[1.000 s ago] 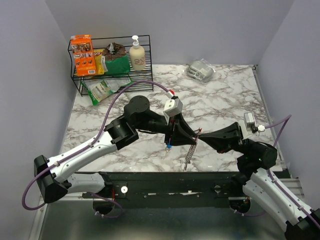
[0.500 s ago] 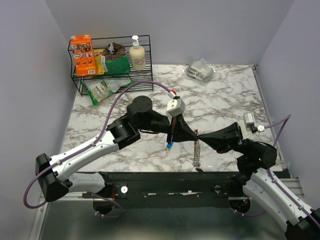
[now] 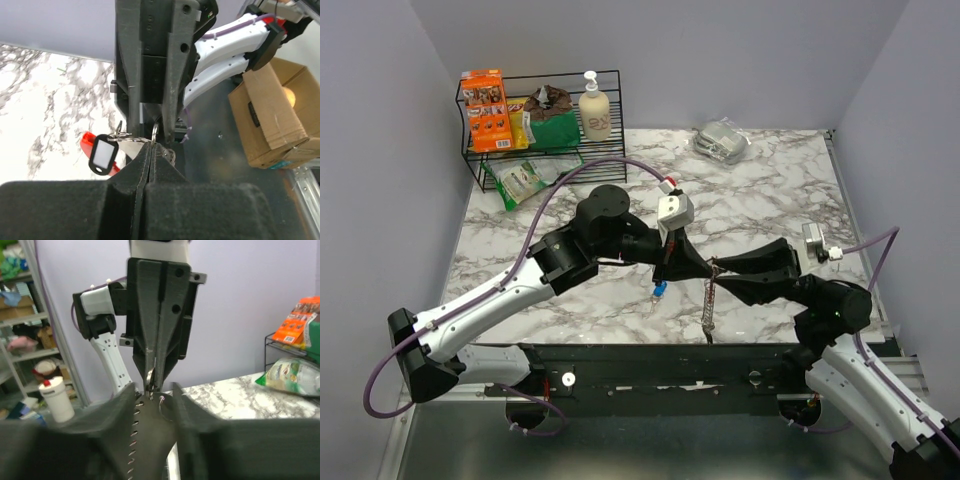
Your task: Put the keys on the keyring
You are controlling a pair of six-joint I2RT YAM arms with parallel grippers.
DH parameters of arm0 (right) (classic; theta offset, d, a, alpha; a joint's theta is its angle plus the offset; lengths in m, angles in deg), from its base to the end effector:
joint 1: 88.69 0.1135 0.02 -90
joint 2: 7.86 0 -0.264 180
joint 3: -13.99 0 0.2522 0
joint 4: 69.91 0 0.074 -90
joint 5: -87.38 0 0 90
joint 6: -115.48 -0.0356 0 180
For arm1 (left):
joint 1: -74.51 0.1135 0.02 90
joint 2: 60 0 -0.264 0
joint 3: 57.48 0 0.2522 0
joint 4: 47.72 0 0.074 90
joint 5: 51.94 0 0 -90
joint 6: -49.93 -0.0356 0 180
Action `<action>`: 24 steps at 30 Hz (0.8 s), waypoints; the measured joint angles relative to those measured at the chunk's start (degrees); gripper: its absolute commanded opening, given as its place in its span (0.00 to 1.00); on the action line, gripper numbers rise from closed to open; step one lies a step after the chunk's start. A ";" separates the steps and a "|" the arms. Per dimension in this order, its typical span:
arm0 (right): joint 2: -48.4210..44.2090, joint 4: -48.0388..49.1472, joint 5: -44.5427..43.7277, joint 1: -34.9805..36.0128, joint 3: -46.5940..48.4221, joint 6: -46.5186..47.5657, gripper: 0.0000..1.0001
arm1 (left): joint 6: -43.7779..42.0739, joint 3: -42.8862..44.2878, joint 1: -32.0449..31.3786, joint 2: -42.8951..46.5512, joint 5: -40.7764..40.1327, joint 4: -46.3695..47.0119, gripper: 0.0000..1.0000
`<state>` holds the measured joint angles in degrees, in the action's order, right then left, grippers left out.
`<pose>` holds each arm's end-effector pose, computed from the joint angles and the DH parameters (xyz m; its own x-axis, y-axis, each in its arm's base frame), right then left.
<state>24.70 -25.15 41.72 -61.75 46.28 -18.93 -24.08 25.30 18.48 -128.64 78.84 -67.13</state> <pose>0.0963 0.0768 0.3241 -0.0915 0.5149 -0.8523 -0.9862 0.0719 0.1493 0.1310 -0.2360 0.4117 -0.3224 0.1053 -0.9407 0.9389 -0.0908 -0.3320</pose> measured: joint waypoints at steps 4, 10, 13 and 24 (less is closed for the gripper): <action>-1.68 -8.31 0.17 0.00 2.16 3.87 0.81 | -4.17 4.74 -0.26 -0.79 -2.32 -7.78 0.00; -6.43 -24.46 -0.46 0.00 8.50 14.27 0.96 | -11.41 12.98 -0.90 -3.58 -6.62 -22.18 0.00; -6.43 -31.82 -0.48 0.00 12.35 19.61 0.96 | -14.88 16.74 -1.79 -6.36 -9.22 -29.44 0.00; 0.74 -50.18 2.56 0.00 19.82 32.09 0.76 | -22.69 26.16 -6.05 -14.73 -19.96 -49.86 0.00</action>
<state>25.44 -75.33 44.28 -61.75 66.10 13.16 -46.77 51.46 12.43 -143.37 58.88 -116.99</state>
